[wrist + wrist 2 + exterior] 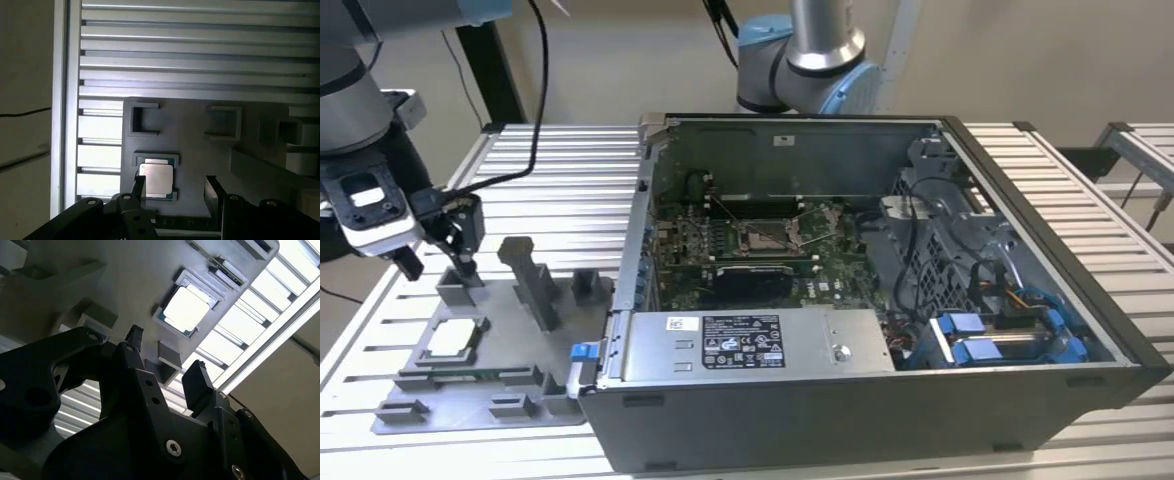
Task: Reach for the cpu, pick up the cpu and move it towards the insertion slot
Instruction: 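Pick up the cpu and move it towards the insertion slot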
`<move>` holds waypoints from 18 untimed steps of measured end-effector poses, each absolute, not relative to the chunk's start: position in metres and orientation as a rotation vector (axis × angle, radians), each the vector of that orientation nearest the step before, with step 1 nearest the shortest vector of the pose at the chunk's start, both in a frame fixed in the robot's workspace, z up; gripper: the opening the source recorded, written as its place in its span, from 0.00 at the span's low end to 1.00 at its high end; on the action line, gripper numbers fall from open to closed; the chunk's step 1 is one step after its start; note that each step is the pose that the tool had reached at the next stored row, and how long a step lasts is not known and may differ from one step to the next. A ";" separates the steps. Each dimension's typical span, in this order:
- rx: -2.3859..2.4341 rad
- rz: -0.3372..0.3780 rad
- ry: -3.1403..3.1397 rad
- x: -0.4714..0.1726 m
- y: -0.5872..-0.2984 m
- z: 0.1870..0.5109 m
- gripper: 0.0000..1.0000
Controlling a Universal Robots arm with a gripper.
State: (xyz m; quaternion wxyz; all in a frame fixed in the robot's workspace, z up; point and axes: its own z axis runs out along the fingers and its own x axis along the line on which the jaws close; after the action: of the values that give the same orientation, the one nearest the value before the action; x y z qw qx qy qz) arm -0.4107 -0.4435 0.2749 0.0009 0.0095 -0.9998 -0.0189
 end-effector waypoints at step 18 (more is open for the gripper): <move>0.030 -0.060 -3.139 -0.414 -0.445 0.249 1.00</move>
State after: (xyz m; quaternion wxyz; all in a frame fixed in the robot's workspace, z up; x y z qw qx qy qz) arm -0.4139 -0.4452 0.2489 0.0009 0.0095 -0.9998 -0.0190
